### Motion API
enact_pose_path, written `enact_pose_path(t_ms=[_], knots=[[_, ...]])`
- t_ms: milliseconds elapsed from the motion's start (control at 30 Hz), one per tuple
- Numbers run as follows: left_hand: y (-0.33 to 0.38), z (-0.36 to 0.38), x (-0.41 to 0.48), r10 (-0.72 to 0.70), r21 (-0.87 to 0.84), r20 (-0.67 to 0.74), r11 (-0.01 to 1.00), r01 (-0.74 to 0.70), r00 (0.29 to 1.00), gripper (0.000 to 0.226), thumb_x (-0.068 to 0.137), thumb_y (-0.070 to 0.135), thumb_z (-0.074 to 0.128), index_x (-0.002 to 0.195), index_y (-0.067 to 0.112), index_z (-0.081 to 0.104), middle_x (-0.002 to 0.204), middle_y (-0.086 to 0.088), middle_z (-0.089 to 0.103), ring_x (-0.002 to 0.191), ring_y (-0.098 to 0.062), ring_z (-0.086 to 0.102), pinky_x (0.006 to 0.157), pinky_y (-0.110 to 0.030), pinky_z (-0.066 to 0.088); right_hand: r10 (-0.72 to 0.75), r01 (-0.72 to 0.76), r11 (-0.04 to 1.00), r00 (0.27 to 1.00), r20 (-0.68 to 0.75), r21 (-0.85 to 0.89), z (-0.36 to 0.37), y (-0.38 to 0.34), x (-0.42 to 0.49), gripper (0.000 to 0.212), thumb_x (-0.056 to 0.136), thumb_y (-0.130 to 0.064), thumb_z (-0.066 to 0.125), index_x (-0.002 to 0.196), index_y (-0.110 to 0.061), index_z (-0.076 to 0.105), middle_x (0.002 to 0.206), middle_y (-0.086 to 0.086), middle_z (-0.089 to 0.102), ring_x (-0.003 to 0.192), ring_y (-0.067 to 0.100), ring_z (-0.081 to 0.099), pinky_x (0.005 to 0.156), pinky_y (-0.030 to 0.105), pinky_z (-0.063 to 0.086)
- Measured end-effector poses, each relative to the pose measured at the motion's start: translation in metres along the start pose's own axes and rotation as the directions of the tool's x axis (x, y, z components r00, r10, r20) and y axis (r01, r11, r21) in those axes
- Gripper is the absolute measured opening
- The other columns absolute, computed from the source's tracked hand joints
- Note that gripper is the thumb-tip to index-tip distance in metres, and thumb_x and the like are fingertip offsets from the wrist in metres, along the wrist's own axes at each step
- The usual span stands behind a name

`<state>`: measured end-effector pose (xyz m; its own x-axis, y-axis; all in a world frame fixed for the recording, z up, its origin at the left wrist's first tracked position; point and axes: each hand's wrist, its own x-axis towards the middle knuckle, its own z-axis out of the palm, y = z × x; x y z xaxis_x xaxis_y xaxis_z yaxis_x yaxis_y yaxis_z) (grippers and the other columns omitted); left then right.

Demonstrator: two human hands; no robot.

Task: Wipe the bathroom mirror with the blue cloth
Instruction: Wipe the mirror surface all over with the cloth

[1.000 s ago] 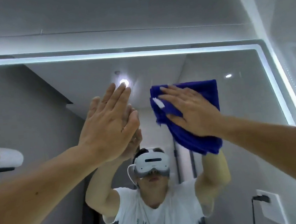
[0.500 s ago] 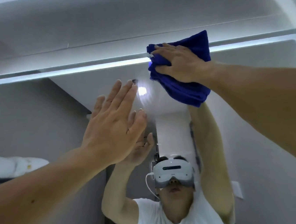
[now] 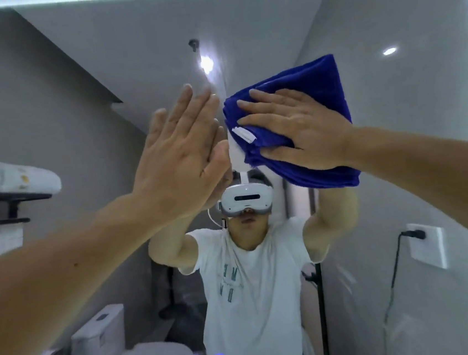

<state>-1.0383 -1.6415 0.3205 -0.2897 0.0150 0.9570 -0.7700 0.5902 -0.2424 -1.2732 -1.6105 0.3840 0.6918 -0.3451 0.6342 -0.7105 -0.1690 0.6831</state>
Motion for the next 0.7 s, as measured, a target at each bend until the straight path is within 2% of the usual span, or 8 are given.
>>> enact_pose_path(t_ms=[67, 267, 400, 567, 700], knots=[[0.001, 0.012, -0.017, 0.029, 0.030, 0.015, 0.999, -0.030, 0.999, 0.063, 0.098, 0.042, 0.021, 0.154, 0.014, 0.024, 0.163, -0.003, 0.019, 0.152, -0.014, 0.005, 0.122, -0.041, 0.005, 0.021, -0.021, 1.000, 1.000, 0.019, -0.002, 0.005, -0.012, -0.015, 0.050, 0.101, -0.042, 0.040, 0.149, -0.028, 0.036, 0.161, -0.007, 0.024, 0.151, 0.014, 0.011, 0.122, 0.038, 0.007], [0.006, 0.034, -0.057, 0.046, 0.060, 0.062, 0.997, -0.050, 0.997, 0.068, 0.101, 0.051, 0.005, 0.154, 0.013, 0.027, 0.162, -0.004, 0.023, 0.152, -0.017, 0.009, 0.121, -0.046, 0.011, 0.001, -0.001, 0.999, 1.000, 0.015, -0.049, 0.021, -0.039, -0.048, 0.051, 0.101, -0.043, 0.039, 0.148, -0.024, 0.038, 0.160, -0.002, 0.027, 0.150, 0.019, 0.014, 0.122, 0.043, 0.011], [0.014, 0.038, -0.078, 0.056, 0.013, 0.061, 0.998, -0.057, 0.997, 0.068, 0.102, 0.052, 0.007, 0.153, 0.013, 0.028, 0.161, -0.005, 0.025, 0.151, -0.019, 0.012, 0.121, -0.045, 0.011, 0.036, -0.037, 0.999, 0.999, -0.037, -0.040, 0.025, -0.048, -0.055, 0.051, 0.100, -0.042, 0.042, 0.147, -0.022, 0.041, 0.159, 0.000, 0.030, 0.150, 0.021, 0.017, 0.121, 0.044, 0.013], [0.024, 0.034, -0.094, 0.021, -0.015, 0.086, 1.000, -0.020, 0.996, 0.071, 0.100, 0.052, 0.008, 0.152, 0.009, 0.030, 0.161, -0.005, 0.024, 0.151, -0.020, 0.012, 0.120, -0.049, 0.014, 0.020, -0.025, 0.998, 0.996, -0.086, -0.054, 0.058, -0.086, -0.107, 0.052, 0.100, -0.041, 0.044, 0.147, -0.021, 0.040, 0.159, 0.002, 0.030, 0.150, 0.023, 0.018, 0.121, 0.046, 0.014], [0.037, 0.037, -0.112, 0.009, -0.046, 0.136, 0.999, -0.002, 0.991, 0.065, 0.098, 0.042, 0.023, 0.153, 0.007, 0.028, 0.162, -0.007, 0.022, 0.151, -0.022, 0.012, 0.119, -0.051, 0.015, 0.071, -0.074, 0.997, 0.993, -0.095, -0.026, 0.080, -0.120, -0.151, 0.053, 0.099, -0.039, 0.048, 0.147, -0.020, 0.040, 0.159, 0.004, 0.029, 0.150, 0.025, 0.017, 0.121, 0.045, 0.011]])
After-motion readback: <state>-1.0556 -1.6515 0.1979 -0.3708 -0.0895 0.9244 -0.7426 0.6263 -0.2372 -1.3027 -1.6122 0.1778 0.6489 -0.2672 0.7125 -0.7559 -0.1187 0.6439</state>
